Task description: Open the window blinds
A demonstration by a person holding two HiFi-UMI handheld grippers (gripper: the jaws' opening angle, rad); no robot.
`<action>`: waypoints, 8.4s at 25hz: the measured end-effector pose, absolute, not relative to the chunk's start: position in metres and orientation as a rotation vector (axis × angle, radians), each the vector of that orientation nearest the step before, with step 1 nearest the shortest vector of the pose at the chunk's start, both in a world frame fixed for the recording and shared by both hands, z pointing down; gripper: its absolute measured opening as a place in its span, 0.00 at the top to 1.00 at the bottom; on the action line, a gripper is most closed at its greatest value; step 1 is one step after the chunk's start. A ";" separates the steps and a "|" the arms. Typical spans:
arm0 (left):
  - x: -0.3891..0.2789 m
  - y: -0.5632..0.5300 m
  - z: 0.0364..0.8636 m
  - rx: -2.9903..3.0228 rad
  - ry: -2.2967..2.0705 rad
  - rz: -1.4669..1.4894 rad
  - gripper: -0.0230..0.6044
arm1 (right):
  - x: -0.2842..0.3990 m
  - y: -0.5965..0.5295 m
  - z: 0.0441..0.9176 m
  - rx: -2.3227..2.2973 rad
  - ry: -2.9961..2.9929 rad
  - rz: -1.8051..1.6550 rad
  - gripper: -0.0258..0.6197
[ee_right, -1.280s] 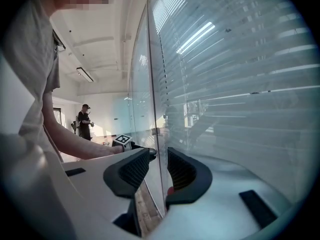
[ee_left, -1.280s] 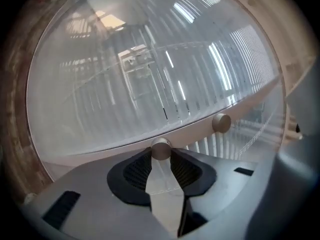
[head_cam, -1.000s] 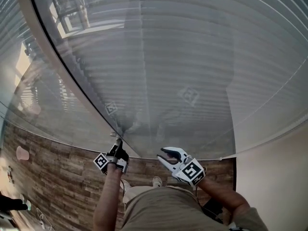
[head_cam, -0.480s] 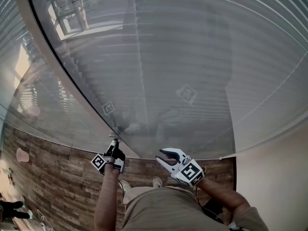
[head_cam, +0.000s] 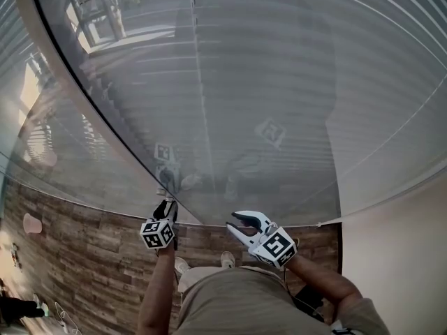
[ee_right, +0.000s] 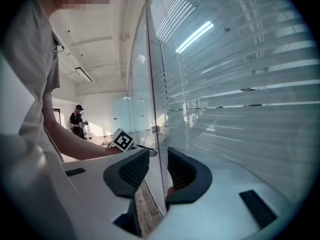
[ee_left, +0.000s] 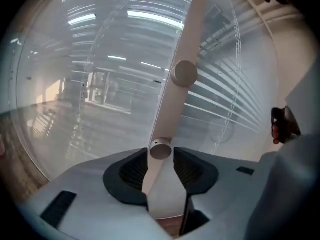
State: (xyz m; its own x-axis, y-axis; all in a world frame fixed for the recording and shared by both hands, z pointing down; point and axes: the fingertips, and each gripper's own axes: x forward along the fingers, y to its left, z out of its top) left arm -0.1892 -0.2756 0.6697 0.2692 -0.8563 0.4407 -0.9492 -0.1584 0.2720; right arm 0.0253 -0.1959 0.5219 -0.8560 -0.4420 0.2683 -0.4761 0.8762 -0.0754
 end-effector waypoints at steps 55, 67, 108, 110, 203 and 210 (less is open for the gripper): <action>-0.195 -0.280 0.668 1.889 -1.532 -0.036 0.75 | 0.028 -0.204 0.530 0.692 -2.802 0.241 0.77; -0.196 -0.284 0.657 1.634 -1.148 -0.530 0.75 | 0.024 -0.204 0.521 0.678 -2.804 0.229 0.77; -0.203 -0.280 0.547 1.880 -1.398 -0.523 0.75 | 0.017 -0.192 0.526 0.665 -2.791 0.225 0.77; -0.203 -0.280 0.547 1.901 -1.423 -0.484 0.75 | 0.016 -0.192 0.526 0.665 -2.791 0.229 0.77; -0.180 -0.278 0.548 2.439 -2.125 1.316 0.75 | -0.025 -0.199 0.522 0.582 -2.785 0.239 0.77; -0.178 -0.276 0.552 2.444 -2.172 1.528 0.75 | -0.022 -0.203 0.522 0.580 -2.788 0.235 0.77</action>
